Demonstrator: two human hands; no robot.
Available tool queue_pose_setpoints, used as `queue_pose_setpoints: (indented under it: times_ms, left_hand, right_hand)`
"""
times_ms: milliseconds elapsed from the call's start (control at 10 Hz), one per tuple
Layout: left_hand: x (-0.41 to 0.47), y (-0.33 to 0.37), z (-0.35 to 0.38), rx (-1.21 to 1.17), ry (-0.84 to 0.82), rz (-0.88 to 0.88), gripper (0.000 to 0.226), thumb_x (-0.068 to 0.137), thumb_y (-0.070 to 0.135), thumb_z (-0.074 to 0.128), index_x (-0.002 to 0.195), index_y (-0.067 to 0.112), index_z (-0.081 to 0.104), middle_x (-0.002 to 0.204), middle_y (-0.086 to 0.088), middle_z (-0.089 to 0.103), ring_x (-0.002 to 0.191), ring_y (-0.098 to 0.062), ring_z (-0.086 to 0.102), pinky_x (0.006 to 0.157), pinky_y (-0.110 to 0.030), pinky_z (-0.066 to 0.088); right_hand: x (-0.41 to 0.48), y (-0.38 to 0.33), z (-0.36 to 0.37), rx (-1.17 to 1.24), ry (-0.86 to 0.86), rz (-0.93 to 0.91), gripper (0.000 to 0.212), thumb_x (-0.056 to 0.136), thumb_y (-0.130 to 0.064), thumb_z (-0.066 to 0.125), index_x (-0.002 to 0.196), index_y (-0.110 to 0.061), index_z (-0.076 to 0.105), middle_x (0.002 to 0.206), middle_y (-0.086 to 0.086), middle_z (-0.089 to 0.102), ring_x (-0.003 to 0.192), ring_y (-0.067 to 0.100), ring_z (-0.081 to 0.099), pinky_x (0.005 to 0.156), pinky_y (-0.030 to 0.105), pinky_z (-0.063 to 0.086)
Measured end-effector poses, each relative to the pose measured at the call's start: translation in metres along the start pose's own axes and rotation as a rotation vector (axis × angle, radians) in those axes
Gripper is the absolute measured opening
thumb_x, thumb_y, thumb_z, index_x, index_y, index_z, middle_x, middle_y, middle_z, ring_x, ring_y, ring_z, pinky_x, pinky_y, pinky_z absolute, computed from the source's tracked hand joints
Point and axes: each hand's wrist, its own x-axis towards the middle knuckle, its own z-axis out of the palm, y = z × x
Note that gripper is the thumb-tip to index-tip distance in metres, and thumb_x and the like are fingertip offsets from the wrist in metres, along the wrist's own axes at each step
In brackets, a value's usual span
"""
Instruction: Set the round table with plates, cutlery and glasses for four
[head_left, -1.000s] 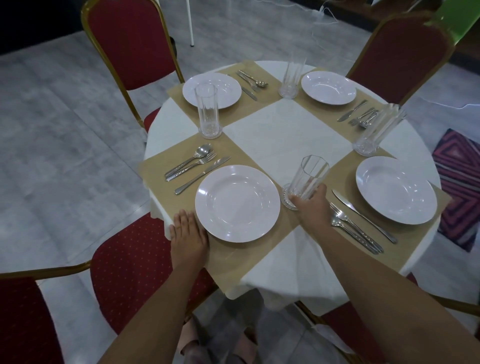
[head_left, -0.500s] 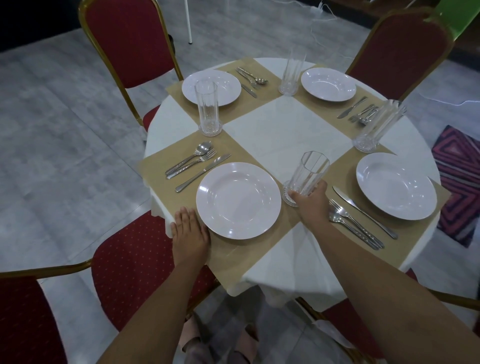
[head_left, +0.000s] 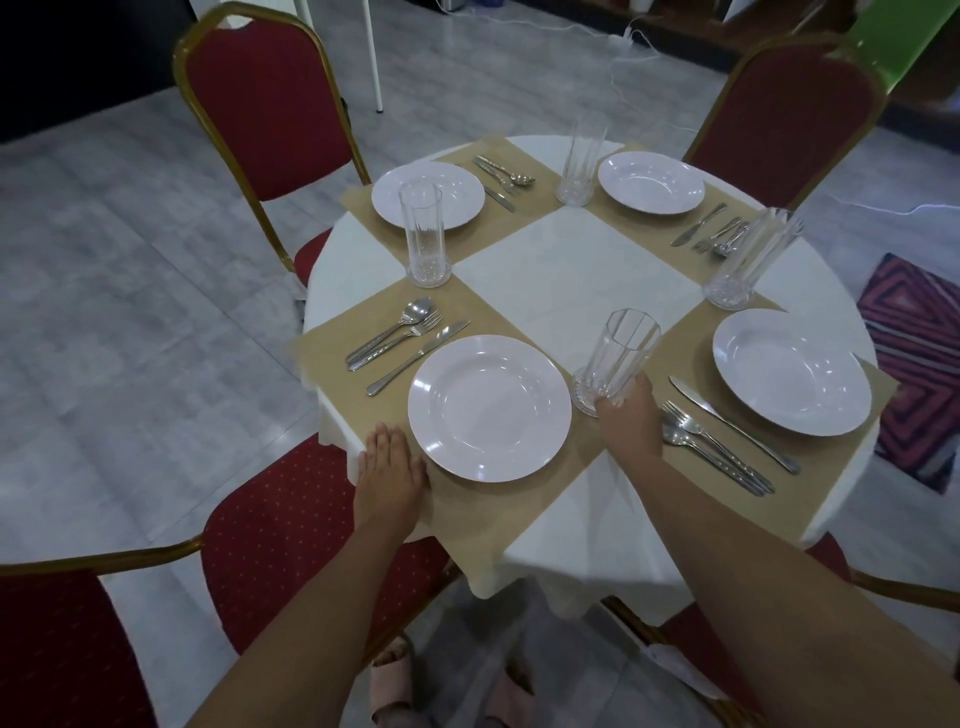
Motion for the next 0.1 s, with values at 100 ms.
queue_pose_setpoints:
  times_ms: [100]
  left_hand:
    - [0.0062, 0.0022, -0.0157, -0.043, 0.050, 0.002, 0.055, 0.104, 0.032, 0.017, 0.153, 0.008, 0.010, 0.161, -0.011, 0.006, 0.150, -0.022, 0.001, 0.122, -0.039, 0.005]
  right_hand:
    - [-0.0127, -0.0037, 0.0012, -0.009, 0.027, -0.008, 0.064, 0.084, -0.025, 0.057, 0.143, -0.021, 0.034, 0.136, 0.001, 0.055, 0.124, 0.025, 0.053, 0.098, 0.038, 0.045]
